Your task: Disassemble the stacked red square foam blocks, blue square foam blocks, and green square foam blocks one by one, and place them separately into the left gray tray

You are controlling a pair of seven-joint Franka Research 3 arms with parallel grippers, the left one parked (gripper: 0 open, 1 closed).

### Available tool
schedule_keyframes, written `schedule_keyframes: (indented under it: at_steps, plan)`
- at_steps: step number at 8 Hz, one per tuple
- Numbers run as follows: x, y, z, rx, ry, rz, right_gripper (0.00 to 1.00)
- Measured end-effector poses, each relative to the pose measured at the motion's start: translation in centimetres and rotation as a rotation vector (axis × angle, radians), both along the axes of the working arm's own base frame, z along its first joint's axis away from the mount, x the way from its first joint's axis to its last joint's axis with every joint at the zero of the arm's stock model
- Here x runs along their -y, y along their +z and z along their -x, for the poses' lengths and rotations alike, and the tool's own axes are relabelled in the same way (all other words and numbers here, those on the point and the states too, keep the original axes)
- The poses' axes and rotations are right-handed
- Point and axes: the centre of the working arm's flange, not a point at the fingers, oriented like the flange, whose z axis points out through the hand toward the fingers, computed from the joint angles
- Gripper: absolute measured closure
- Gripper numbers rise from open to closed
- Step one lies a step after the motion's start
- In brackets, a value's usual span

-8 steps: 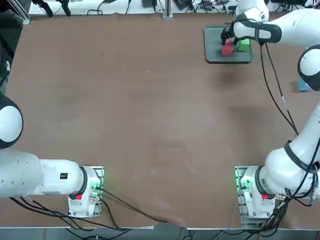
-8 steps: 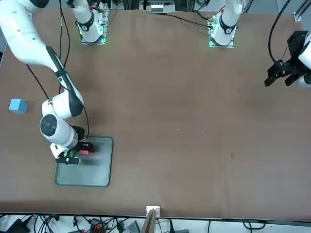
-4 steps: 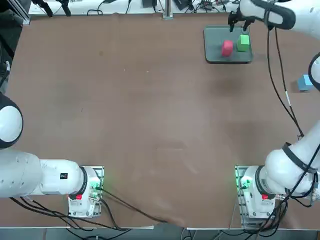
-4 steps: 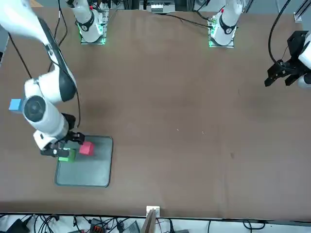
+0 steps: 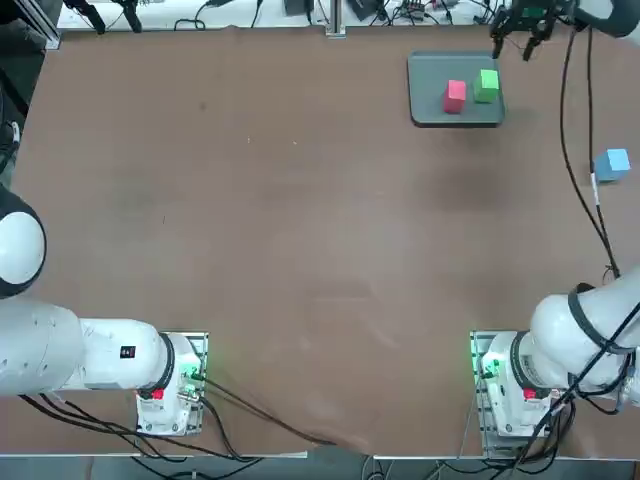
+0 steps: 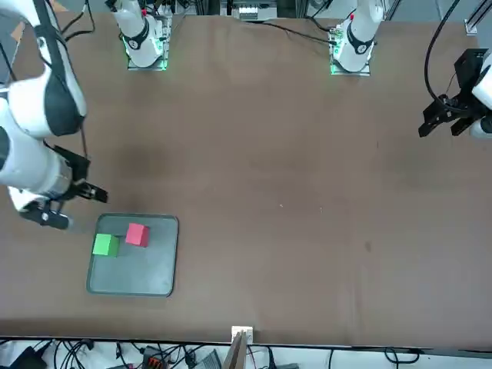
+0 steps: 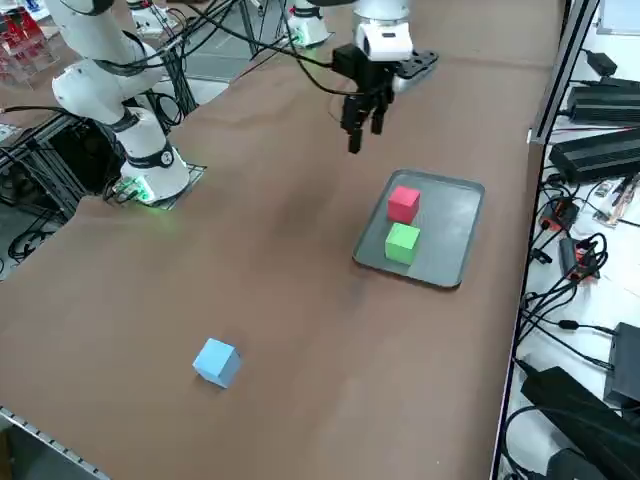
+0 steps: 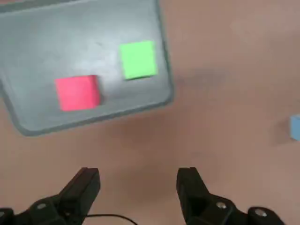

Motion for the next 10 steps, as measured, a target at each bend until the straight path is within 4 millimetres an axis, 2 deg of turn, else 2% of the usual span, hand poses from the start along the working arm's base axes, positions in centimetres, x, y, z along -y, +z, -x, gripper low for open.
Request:
schedule_keyframes:
  at_steps: [1,2,4,5,7,8,9,10]
  plan:
    - [2.9,0.2,0.7,-0.021,0.001,0.009,0.00]
    - [6.7,0.2,1.5,-0.045,0.043,0.006,0.00]
    - [16.7,-0.5,3.8,-0.079,0.125,-0.026,0.00]
    - [22.3,-1.9,5.3,-0.056,0.153,-0.045,0.00]
    - [31.9,-7.4,9.4,0.056,0.193,-0.060,0.00]
    - [35.5,-10.8,12.0,0.107,0.197,-0.069,0.00]
    - [38.2,-13.5,14.0,0.143,0.210,-0.082,0.00]
    - [40.2,-15.4,15.2,0.182,0.221,-0.089,0.00]
